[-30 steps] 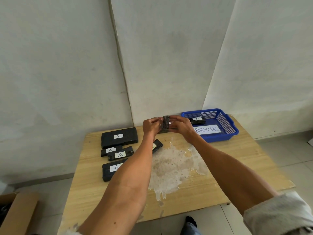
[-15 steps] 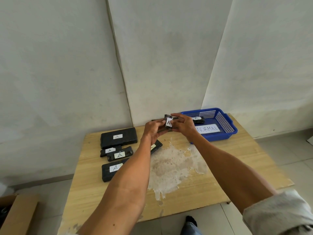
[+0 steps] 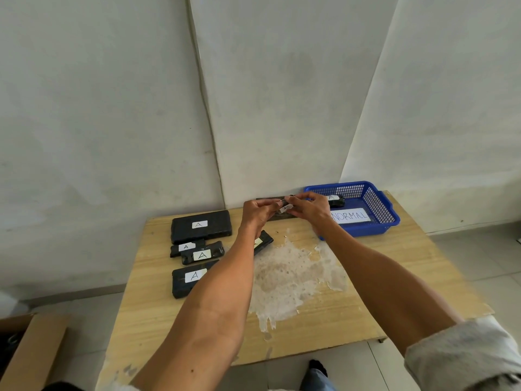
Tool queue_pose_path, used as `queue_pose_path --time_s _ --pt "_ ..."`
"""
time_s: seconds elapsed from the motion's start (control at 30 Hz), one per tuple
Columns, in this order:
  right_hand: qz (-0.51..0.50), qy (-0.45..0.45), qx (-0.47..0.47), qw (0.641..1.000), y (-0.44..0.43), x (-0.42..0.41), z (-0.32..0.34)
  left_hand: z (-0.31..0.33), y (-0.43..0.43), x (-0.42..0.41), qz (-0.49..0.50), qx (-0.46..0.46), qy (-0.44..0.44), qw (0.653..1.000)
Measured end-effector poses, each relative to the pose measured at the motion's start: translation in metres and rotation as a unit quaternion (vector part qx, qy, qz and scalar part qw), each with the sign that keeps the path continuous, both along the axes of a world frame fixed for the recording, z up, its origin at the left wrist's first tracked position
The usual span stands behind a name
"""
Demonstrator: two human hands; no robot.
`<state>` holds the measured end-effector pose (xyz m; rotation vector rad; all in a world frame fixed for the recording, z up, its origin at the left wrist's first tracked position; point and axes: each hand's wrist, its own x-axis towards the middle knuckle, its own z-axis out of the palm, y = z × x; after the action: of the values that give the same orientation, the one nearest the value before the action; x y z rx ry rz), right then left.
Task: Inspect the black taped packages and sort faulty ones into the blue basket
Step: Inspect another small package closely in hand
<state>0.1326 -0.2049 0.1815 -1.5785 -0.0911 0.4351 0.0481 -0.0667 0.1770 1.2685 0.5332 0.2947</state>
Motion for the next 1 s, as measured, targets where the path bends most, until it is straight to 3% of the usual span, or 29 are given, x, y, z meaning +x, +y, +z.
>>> queue_pose_path --time_s 0.3,0.53,0.7,1.0 --pt "-0.010 -0.037 -0.036 0.999 0.009 -0.003 0.005 0.004 0.003 0.000 0.015 -0.032 0.014 0.999" --pt "0.143 -0.158 -0.122 0.969 0.001 -0.004 -0.003 -0.001 0.004 0.002 0.046 -0.104 0.057 0.992" --pt "0.110 -0.197 -0.140 0.964 -0.005 -0.007 -0.001 0.000 0.000 0.002 0.024 -0.092 0.064 0.993" --pt "0.113 -0.188 -0.103 0.970 -0.021 -0.006 0.002 0.009 -0.008 0.008 0.025 -0.123 0.029 0.992"
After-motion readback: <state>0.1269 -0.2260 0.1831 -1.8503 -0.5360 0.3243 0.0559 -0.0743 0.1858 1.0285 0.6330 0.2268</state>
